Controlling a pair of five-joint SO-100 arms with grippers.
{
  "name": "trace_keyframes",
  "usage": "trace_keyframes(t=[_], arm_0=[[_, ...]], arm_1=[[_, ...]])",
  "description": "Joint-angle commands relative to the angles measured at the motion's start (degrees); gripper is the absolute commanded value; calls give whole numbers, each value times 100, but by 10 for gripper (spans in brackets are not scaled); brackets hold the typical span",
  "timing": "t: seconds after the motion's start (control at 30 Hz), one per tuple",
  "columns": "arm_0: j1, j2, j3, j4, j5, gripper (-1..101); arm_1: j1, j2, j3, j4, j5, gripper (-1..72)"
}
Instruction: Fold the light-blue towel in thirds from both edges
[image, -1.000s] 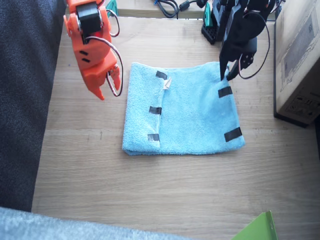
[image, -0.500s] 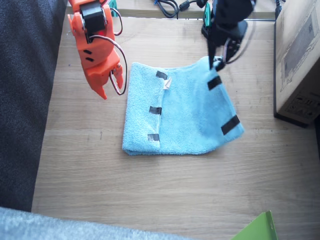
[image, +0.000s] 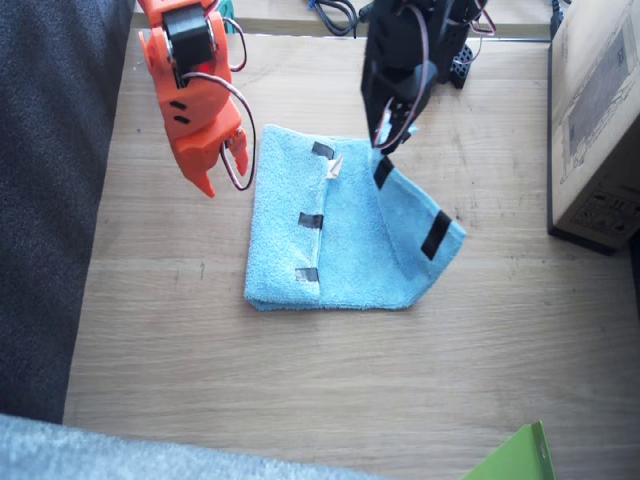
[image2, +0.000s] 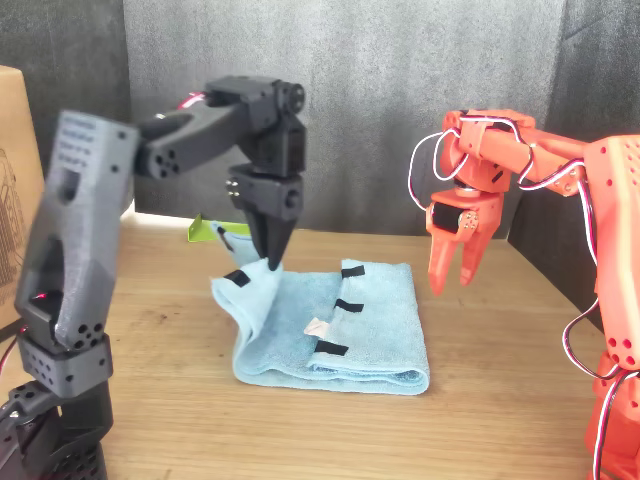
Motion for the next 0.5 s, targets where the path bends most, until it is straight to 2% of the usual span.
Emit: trace_keyframes(t=[0.0,0.47], arm_0=[[-193,-53,-554,141,88,-3],[-809,-993,-1608,158,158,-3]], arm_1=[[70,123,18,97,79,286],[123,-9,35,70,97,295]])
